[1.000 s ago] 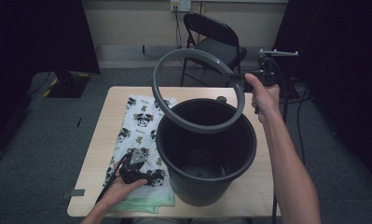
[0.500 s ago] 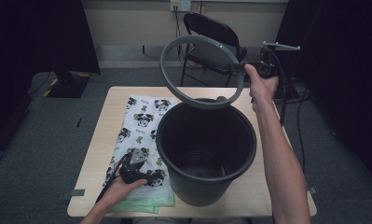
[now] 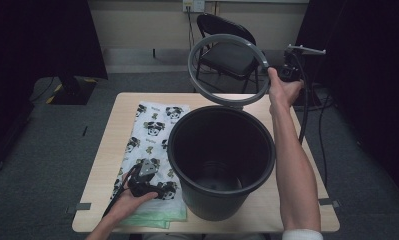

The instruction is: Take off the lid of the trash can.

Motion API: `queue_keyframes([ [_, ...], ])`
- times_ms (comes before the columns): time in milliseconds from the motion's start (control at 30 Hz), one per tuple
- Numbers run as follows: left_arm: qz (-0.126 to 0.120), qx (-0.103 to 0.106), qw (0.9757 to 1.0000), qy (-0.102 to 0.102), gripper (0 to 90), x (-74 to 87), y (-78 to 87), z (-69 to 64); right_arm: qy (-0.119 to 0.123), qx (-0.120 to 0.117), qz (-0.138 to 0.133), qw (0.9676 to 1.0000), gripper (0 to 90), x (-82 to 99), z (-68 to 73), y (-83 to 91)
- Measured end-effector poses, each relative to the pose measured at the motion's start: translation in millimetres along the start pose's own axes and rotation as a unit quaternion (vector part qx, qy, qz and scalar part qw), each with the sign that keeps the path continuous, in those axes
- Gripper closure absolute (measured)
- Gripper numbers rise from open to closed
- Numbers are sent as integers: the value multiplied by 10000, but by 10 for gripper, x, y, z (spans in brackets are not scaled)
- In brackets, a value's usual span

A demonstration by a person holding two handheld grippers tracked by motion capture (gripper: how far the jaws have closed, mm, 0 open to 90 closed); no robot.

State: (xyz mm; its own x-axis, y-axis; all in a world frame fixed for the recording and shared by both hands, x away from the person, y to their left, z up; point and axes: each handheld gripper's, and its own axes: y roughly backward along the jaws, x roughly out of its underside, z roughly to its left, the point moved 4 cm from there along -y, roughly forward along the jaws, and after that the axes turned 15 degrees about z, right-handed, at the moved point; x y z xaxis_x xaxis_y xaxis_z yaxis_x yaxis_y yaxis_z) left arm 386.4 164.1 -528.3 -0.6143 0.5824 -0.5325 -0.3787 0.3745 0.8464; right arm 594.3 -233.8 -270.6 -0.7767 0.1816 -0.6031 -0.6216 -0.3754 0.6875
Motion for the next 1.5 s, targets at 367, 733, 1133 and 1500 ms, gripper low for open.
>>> queue_keyframes([
  [367, -9, -35, 10000, -40, 132, 0, 2, 5, -91, 737, 354, 9966, 798, 223, -402, -267],
  [733, 6, -53, 10000, -32, 131, 6, 5, 2, -150, 911, 804, 9925, 796, 773, -991, -571],
  [1133, -8, -66, 10000, 22, 131, 11, 5, -6, -285, 1072, 1175, 9869, 795, 1429, -1454, -786],
  [1500, -7, -59, 10000, 20, 131, 11, 5, -7, -190, 1227, 1287, 9839, 791, 1710, -1681, -831],
])
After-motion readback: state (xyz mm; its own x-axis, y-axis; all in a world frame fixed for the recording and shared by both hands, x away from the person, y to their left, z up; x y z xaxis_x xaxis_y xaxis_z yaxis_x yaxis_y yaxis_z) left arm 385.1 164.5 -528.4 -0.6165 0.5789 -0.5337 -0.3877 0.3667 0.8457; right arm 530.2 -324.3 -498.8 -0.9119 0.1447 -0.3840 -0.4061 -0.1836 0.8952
